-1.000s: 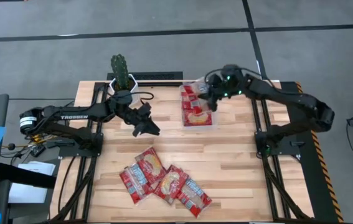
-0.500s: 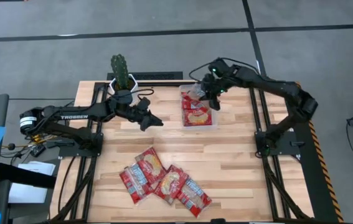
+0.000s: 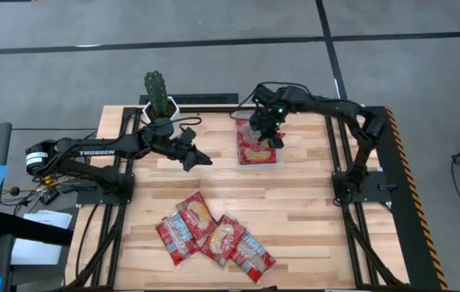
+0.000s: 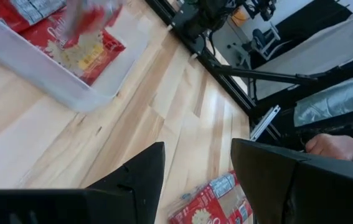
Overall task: Sort popcorn bags into baskets
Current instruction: Put the popcorn bag into the transparent bin
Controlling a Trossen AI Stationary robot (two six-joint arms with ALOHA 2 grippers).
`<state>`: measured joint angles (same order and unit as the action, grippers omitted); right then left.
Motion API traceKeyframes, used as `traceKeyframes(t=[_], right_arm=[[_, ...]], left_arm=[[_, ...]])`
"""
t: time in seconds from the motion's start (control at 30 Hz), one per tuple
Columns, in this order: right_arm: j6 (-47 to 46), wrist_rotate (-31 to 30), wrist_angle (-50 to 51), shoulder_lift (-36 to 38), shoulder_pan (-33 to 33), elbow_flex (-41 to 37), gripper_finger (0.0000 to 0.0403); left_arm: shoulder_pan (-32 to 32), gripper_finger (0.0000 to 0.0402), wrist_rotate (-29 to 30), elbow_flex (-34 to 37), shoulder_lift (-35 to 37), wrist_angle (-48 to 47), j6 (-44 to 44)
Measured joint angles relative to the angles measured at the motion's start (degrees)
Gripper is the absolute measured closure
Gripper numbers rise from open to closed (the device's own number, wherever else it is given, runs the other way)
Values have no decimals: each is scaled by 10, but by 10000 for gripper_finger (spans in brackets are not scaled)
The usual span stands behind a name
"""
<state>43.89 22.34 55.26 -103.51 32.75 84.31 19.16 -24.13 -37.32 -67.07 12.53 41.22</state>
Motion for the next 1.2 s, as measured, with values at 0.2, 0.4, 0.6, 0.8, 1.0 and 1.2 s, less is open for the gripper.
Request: traceKeyframes(t=[0.2, 0.4, 0.6, 0.8, 1.0, 1.2], right_arm=[[33, -33, 20, -29, -23, 0, 367], [62, -66, 38, -57, -43, 0, 367], [62, -90, 36, -81, -50, 1, 350], [57, -110, 29, -80, -50, 1, 289], [55, -164, 38, -68, -45, 40, 207], [13, -169, 80, -68, -41, 115, 163]], left_arm=[[0, 223, 3, 0, 0, 0, -2], [0, 223, 10, 0, 0, 0, -2], [0, 223, 10, 0, 0, -1, -2], [0, 223, 13, 0, 0, -3, -7], [0, 223, 16, 0, 0, -5, -16], [0, 223, -1, 0, 0, -64, -56]])
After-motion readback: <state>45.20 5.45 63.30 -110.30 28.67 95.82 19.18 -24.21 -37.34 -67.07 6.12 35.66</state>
